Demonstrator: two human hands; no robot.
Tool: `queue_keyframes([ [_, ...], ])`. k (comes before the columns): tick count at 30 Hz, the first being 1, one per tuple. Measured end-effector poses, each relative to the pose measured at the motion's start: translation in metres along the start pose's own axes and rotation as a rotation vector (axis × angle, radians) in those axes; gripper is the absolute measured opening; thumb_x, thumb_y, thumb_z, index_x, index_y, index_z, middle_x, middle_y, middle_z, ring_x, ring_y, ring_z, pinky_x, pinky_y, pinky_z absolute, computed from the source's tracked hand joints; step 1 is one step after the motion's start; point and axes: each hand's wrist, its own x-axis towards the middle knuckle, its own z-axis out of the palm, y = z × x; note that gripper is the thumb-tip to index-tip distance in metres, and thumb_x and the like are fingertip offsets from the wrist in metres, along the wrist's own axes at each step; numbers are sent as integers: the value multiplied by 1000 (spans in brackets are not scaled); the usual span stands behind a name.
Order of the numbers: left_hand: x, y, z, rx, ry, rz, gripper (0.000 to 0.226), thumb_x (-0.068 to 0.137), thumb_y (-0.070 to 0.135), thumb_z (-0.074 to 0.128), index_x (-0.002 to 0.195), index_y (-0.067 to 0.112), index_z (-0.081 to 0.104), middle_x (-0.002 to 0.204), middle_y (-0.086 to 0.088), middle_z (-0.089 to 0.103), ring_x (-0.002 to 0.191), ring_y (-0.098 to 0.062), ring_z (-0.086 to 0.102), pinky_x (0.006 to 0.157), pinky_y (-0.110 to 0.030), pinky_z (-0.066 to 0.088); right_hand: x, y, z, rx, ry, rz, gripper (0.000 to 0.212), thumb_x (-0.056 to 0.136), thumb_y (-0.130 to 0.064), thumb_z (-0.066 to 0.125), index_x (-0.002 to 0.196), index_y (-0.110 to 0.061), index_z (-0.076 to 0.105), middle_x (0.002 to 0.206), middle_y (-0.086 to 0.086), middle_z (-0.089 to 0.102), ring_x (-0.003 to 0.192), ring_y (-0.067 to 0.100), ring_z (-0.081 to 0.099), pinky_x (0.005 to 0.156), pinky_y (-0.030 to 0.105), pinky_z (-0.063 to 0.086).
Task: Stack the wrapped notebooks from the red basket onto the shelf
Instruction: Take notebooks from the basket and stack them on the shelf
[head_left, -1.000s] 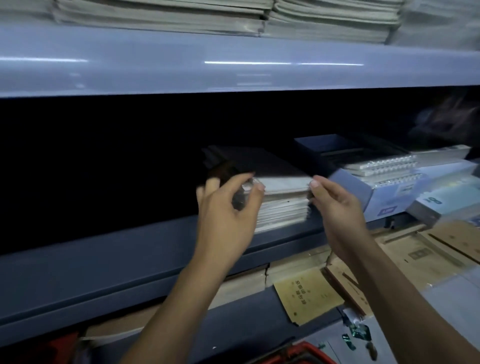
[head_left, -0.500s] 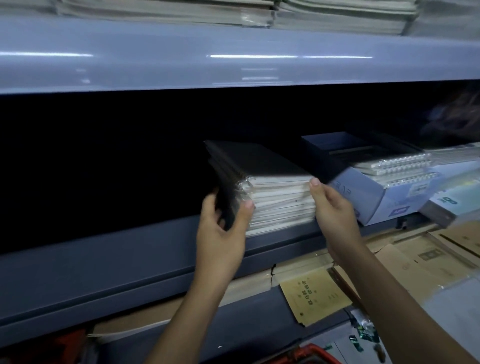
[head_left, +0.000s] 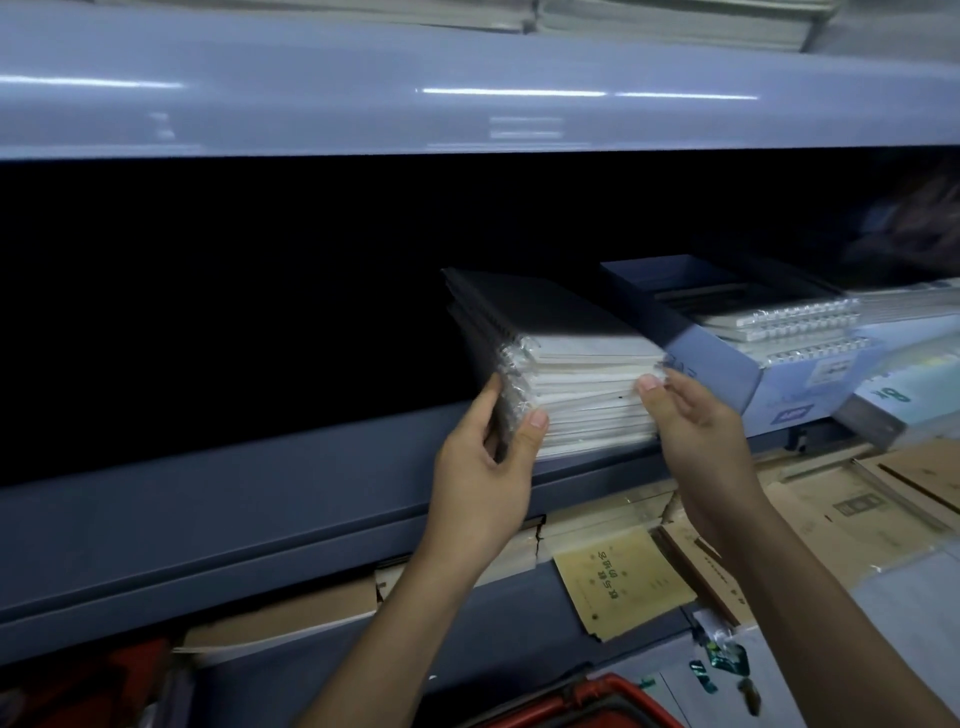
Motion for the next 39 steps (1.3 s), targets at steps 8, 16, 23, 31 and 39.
queue_keyframes([
  [8, -26, 18, -9, -60, 76, 0, 74, 89, 31, 72, 153, 27, 34, 138, 29, 46, 127, 10, 47, 114, -19, 35, -40, -3, -7, 66, 117, -24, 56, 97, -42, 58, 147, -19, 47, 139, -8, 57, 113, -2, 55, 97, 18, 37],
  [16, -88, 18, -42, -10, 112, 16, 62, 91, 28, 70, 147, 19, 45, 149, 2, 50, 134, -5, 50, 111, -21, 41, -122, 2, -12, -18, 24, -21, 53, 97, -46, 57, 146, -28, 48, 143, -13, 54, 125, -2, 52, 103, 26, 47],
  [23, -213, -72, -52, 58, 55, -164, 37, 91, 11, 68, 126, 16, 59, 124, -4, 66, 117, -12, 64, 104, -25, 48, -216, 104, -21, -411, -157, 62, 28, 99, -32, 59, 119, -15, 68, 112, -5, 69, 105, 8, 63, 87, 20, 46],
  [31, -264, -150, -53, 228, -151, -460, 52, 87, 22, 75, 135, 21, 54, 130, -1, 64, 115, -15, 64, 105, -34, 49, -273, 231, -17, -1116, -814, 285, 27, 95, -27, 56, 104, -9, 74, 111, 11, 72, 107, 26, 65, 92, 29, 45],
  [39, -268, -164, -64, 284, -198, -486, 58, 86, 21, 75, 138, 21, 51, 128, 1, 63, 107, -9, 65, 101, -29, 50, -294, 261, 10, -1277, -715, 227, 38, 95, -26, 52, 127, -6, 51, 126, 15, 60, 116, 31, 60, 92, 35, 47],
])
